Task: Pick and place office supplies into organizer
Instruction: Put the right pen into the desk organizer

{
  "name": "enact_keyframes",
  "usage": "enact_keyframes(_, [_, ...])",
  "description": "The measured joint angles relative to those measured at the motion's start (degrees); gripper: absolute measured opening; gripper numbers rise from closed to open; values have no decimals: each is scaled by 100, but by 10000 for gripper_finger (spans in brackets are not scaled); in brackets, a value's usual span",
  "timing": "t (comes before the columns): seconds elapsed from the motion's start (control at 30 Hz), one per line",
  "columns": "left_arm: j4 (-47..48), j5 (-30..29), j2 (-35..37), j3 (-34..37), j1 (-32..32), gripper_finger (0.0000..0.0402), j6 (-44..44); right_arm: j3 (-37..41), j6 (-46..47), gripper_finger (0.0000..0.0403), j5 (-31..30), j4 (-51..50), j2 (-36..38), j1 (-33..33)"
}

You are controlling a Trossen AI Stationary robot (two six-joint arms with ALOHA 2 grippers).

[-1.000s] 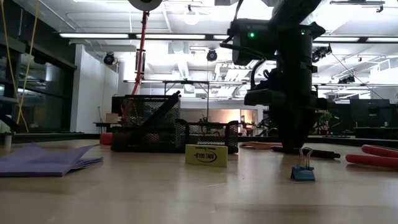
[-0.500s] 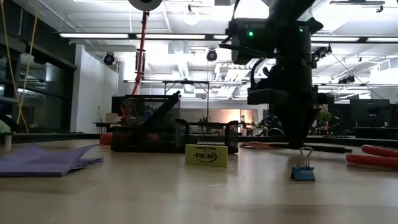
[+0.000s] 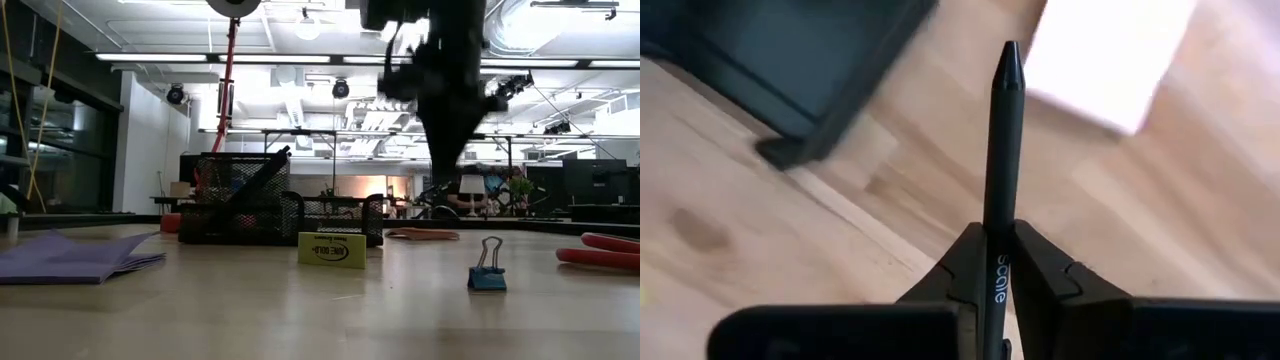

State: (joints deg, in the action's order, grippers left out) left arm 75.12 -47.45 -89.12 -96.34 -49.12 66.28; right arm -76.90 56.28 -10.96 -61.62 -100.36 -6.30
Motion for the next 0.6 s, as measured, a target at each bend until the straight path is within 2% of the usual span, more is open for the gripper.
enact_keyframes(0.2, [-68,-675,146,-1,2,7,146,-707,-292,16,-845,-68,805,-250])
enact_keyframes(0.3, [-115,-1219,247,-1,93,8,284,-925,-651,16,-1218,574,1109,-416])
enact_keyframes(0.4, [-275,-1407,378,-1,264,13,251,-1059,-1148,14,-1528,1500,1300,-555])
enact_keyframes(0.5, [-653,-1406,491,-6,509,41,19,-1193,-1685,14,-1755,2288,1367,-631])
enact_keyframes(0.6, [-1130,-1263,556,-6,745,94,-275,-1269,-2154,13,-1740,3019,1368,-626])
